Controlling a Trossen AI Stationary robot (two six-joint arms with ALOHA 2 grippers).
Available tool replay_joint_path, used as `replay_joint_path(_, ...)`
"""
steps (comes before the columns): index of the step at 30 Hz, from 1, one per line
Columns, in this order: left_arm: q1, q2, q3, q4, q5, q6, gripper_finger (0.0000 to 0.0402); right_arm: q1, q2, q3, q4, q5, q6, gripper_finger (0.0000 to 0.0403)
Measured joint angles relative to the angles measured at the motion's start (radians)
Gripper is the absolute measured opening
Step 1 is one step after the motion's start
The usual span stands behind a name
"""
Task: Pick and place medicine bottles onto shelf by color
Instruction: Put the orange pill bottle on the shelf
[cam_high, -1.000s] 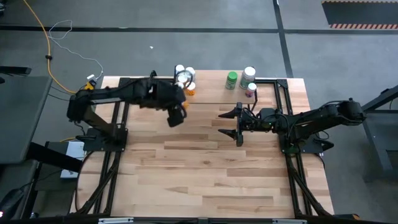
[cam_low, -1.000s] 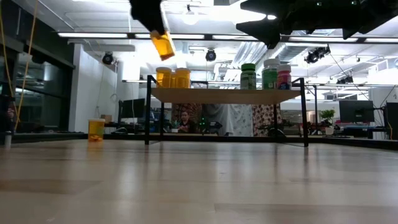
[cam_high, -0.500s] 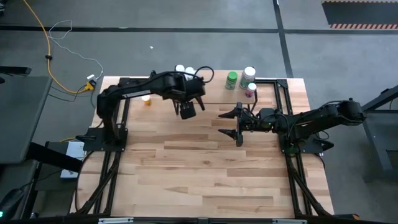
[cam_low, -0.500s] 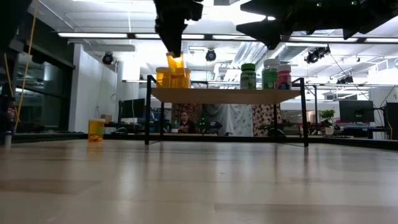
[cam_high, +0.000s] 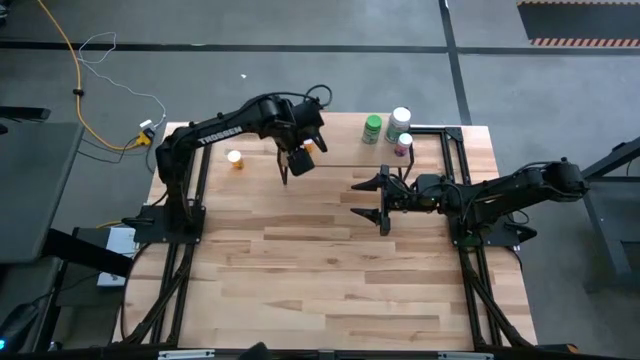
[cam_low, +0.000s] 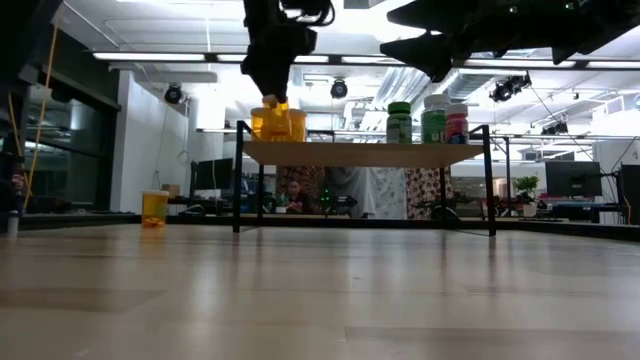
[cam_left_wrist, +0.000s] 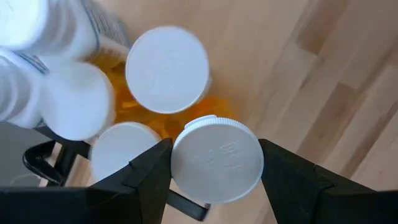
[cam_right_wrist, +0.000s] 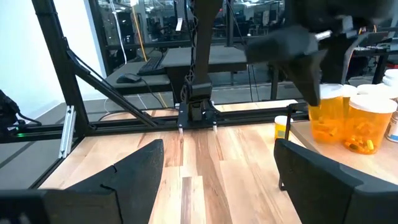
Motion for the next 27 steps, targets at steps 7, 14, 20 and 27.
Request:
replay_joint_path(7, 0.038, 0.001, -0.001, -0.001, 0.045, -0.031, 0.0209, 0.000, 0.000, 0.000, 0.001, 0.000, 0.000, 0.0296)
replay_joint_path(14, 0.043, 0.001, -0.001, -0.001, 0.048, -0.058, 0.0209, 0.000, 0.000, 0.000, 0.001, 0.000, 0.000, 0.0296)
replay_joint_path(20, 0.042, 0.001, -0.001, -0.003, 0.048, -0.060, 0.0209, 0.000, 0.000, 0.000, 0.001, 0.000, 0.000, 0.0296)
replay_joint_path(27, 0.041, 0.001, -0.001, -0.008, 0.051, -0.068, 0.0209, 0.000, 0.000, 0.000, 0.001, 0.000, 0.000, 0.0296)
